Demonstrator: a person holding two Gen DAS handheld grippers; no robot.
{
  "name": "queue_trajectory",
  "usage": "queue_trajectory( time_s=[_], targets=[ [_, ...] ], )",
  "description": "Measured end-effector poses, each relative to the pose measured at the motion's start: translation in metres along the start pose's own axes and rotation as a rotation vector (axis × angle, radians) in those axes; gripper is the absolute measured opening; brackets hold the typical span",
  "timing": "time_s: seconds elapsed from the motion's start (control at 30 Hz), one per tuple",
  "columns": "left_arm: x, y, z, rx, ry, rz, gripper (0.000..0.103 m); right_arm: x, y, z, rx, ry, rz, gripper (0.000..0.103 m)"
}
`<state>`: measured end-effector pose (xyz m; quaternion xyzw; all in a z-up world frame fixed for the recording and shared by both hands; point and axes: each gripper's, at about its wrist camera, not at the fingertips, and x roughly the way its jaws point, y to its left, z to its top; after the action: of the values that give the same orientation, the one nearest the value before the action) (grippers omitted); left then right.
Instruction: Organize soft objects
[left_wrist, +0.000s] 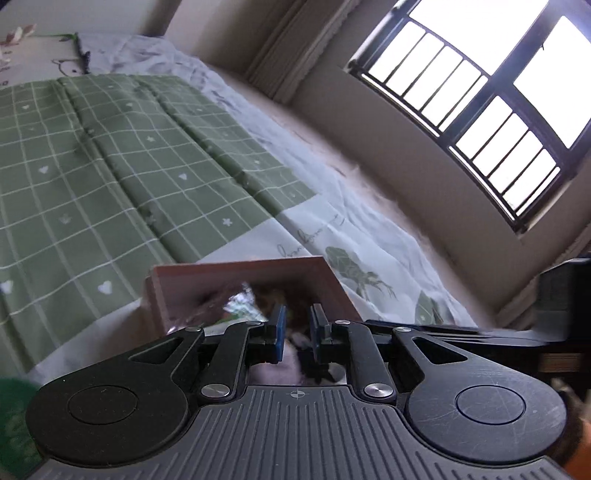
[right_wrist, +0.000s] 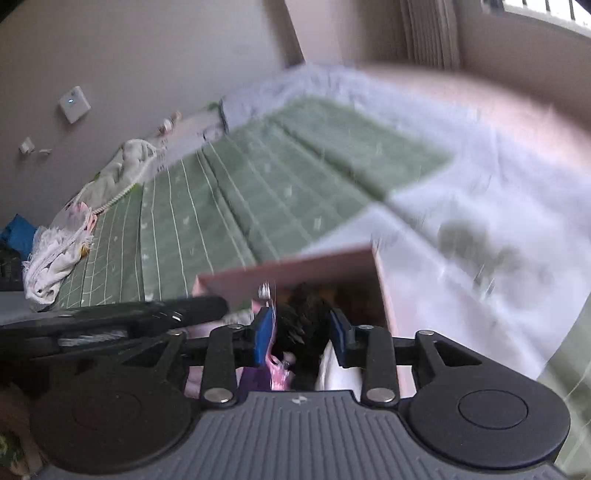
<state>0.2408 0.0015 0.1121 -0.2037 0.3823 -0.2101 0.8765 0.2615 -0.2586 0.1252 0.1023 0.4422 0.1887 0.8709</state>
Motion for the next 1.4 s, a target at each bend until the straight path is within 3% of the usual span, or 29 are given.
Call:
queue_trajectory(
  time_s=[0.13,0.27,0.4,0.5,0.6,0.67,0.77,0.83,0.9,1.03,1.2,1.33,1.4],
  targets=[
    [-0.052,0.008,-0.019,0.048,-0.036,0.041,0.016,0.005,0.005,-0.024,0.046,-0.011,-0.046,0.045],
    [-0.113,0.008,-0.063,0.122,-0.1,0.116,0.016,-0.022,0.03,-0.051,0.042,-0.089,-0.057,0.046],
    [-0.149,0.009,-0.124,0.173,-0.164,0.21,0.016,-0.052,0.074,-0.095,0.027,-0.155,-0.085,0.067],
    [-0.146,0.016,-0.173,0.163,-0.123,0.272,0.016,-0.06,0.099,-0.137,0.047,-0.132,-0.139,0.074],
    [-0.133,0.023,-0.205,0.136,-0.108,0.279,0.016,-0.05,0.113,-0.18,0.069,-0.027,-0.213,0.074],
    [-0.124,0.021,-0.216,0.179,-0.116,0.282,0.016,-0.039,0.115,-0.206,0.086,0.026,-0.265,0.074],
    [-0.112,0.013,-0.227,0.295,-0.132,0.302,0.016,-0.029,0.124,-0.237,0.009,-0.026,-0.326,0.074],
    [-0.104,0.016,-0.234,0.279,-0.109,0.295,0.016,-0.021,0.134,-0.251,-0.147,-0.078,-0.416,0.076],
    [-0.101,0.014,-0.244,0.28,-0.11,0.296,0.017,-0.015,0.134,-0.257,-0.22,-0.095,-0.478,0.092],
    [-0.09,-0.001,-0.257,0.355,-0.12,0.337,0.021,-0.017,0.119,-0.261,-0.14,-0.144,-0.444,0.103],
    [-0.089,-0.002,-0.261,0.327,-0.143,0.366,0.02,-0.015,0.108,-0.264,-0.126,-0.164,-0.403,0.103],
    [-0.091,-0.007,-0.265,0.378,-0.129,0.386,0.02,-0.014,0.107,-0.285,-0.151,-0.249,-0.394,0.103],
    [-0.092,-0.009,-0.267,0.405,-0.126,0.396,0.02,-0.015,0.104,-0.284,-0.136,-0.247,-0.381,0.103]
  ],
)
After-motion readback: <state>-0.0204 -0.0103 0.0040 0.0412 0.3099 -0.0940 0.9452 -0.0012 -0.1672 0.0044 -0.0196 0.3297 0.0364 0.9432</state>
